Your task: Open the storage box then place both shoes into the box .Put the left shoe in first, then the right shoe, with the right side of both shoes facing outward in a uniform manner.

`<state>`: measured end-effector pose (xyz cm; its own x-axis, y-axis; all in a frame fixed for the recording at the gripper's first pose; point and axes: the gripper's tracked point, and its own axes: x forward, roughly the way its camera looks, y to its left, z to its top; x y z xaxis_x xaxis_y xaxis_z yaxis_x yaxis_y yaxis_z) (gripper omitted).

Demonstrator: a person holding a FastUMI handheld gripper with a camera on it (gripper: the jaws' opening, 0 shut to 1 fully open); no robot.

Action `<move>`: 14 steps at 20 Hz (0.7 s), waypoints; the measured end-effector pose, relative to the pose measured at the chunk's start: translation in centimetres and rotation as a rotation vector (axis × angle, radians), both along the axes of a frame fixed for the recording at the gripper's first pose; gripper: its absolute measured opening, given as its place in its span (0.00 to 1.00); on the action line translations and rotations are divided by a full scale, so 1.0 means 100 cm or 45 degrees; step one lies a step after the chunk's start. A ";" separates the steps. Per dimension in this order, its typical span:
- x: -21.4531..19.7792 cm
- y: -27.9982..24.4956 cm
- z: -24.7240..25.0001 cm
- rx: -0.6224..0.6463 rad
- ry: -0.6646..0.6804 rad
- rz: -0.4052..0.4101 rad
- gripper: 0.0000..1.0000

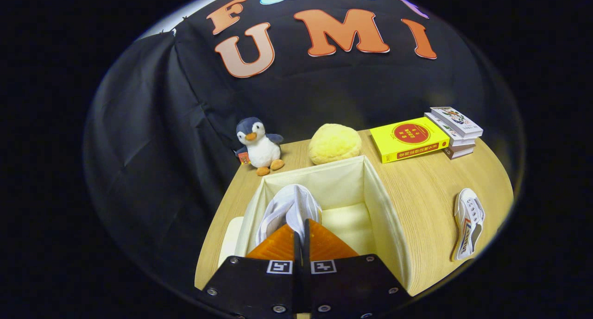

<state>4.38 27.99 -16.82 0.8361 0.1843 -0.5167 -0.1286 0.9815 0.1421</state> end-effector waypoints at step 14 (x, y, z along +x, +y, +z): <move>0.011 0.004 -0.010 -0.076 -0.016 -0.046 0.75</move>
<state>5.49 28.43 -17.85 0.8483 0.1231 -0.5150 -0.0942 0.9922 0.0820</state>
